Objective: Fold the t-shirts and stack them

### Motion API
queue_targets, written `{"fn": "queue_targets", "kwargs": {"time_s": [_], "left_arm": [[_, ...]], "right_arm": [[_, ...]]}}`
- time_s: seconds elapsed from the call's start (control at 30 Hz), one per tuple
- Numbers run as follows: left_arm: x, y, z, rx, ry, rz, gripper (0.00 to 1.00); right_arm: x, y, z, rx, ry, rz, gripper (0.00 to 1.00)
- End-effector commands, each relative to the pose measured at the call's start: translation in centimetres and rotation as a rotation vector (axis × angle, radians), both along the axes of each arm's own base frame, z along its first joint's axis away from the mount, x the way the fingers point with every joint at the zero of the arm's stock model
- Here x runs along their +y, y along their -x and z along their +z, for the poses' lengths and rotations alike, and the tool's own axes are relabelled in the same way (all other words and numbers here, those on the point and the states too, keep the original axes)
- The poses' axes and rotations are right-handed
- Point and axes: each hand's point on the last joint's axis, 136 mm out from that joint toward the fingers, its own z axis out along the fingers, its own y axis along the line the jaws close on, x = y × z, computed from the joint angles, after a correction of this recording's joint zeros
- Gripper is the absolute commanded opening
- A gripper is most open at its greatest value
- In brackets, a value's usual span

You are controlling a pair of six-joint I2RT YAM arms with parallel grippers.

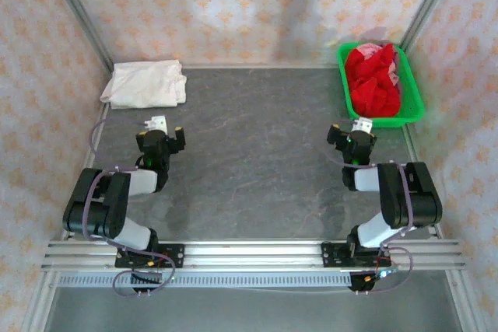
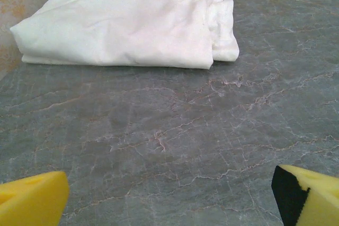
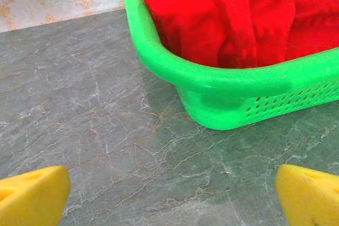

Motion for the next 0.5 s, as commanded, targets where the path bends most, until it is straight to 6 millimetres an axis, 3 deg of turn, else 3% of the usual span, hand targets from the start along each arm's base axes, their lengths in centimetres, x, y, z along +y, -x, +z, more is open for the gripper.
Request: {"fn": "queue_targets", "kwargs": {"time_s": [0.0, 0.47], "left_arm": [[0.02, -0.43, 0.36, 0.001, -0.006, 0.001, 1.00], [0.03, -0.43, 0.36, 0.001, -0.003, 0.000, 1.00]], "right_arm": [[0.24, -0.19, 0.23, -0.008, -0.010, 0.015, 0.99], [0.18, -0.25, 0.17, -0.006, -0.022, 0.017, 0.99]]}}
